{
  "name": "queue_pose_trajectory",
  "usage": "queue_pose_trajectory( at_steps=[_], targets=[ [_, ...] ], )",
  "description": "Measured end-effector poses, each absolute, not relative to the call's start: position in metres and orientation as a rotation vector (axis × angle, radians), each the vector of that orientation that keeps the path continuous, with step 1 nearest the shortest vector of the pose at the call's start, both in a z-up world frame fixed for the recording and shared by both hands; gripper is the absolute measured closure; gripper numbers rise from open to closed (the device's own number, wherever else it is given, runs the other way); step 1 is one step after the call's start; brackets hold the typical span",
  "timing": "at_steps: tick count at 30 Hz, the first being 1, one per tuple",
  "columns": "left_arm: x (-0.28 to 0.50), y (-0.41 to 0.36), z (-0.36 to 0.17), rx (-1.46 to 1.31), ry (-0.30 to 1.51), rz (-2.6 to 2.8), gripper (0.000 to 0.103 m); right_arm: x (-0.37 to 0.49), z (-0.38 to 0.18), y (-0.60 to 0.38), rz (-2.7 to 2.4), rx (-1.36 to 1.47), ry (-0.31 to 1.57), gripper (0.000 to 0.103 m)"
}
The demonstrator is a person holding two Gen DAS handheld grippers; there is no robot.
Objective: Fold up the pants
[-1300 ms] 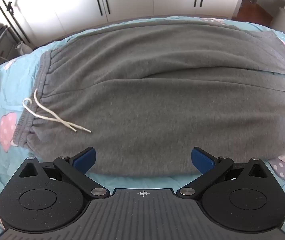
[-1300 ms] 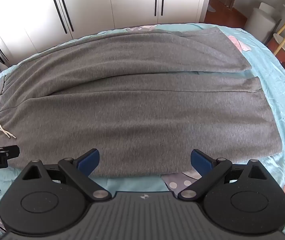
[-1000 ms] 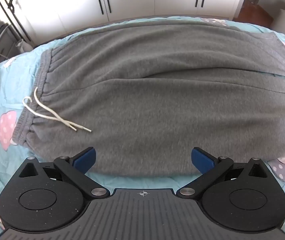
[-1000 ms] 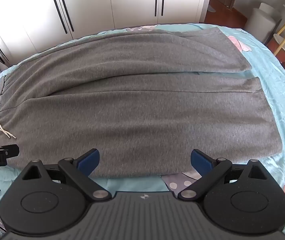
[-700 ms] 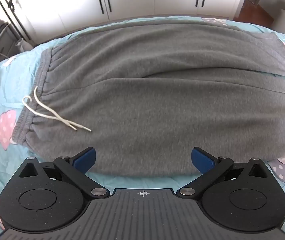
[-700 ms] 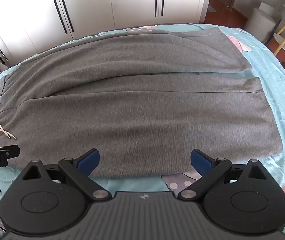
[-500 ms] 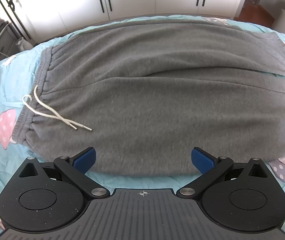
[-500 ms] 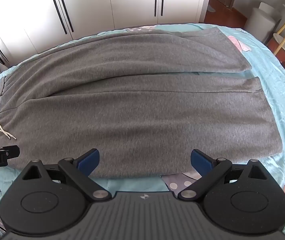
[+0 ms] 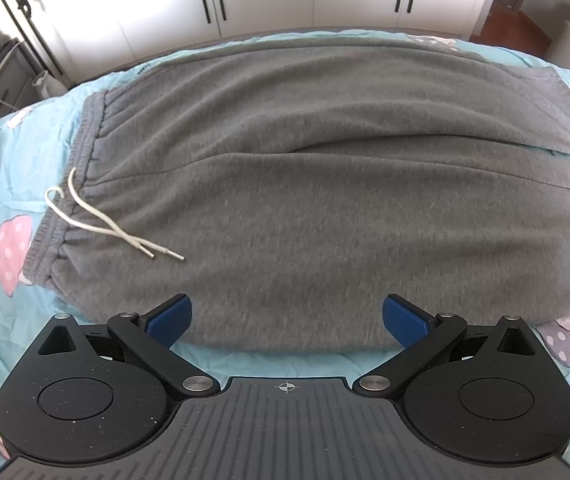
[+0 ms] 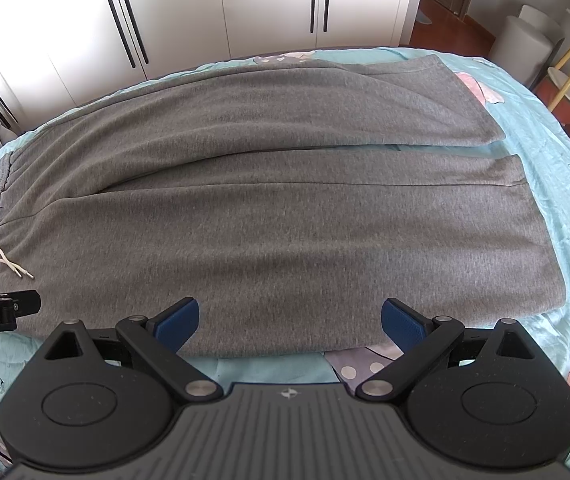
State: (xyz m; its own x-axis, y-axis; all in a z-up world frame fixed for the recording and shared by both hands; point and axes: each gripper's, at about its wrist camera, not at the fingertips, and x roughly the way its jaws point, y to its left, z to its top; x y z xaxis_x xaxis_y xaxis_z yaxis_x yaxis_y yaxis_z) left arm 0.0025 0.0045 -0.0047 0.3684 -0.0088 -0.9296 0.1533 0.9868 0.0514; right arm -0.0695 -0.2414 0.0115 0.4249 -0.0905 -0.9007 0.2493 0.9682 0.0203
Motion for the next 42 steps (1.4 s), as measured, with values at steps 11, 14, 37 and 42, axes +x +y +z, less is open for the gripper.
queue_pose_trajectory(
  at_steps=[11,14,37,42],
  targets=[
    [0.0039,0.0048,-0.0053,0.132,1.198,-0.107,0.000,-0.0695,0.0113,-0.2419,-0.217,0.163,1.111,0.005],
    [0.0042,0.0054,-0.0057,0.134,1.197,-0.107,0.000,-0.0695,0.0114,-0.2419,-0.219,0.164,1.111,0.005],
    [0.0084,0.0079,-0.0073,0.123,1.213,-0.105,0.000,-0.0681,0.0116,-0.2420,-0.228,0.171,1.114,0.005],
    [0.0082,0.0081,-0.0076,0.122,1.214,-0.101,0.000,-0.0679,0.0116,-0.2418,-0.228,0.172,1.112,0.005]
  ],
)
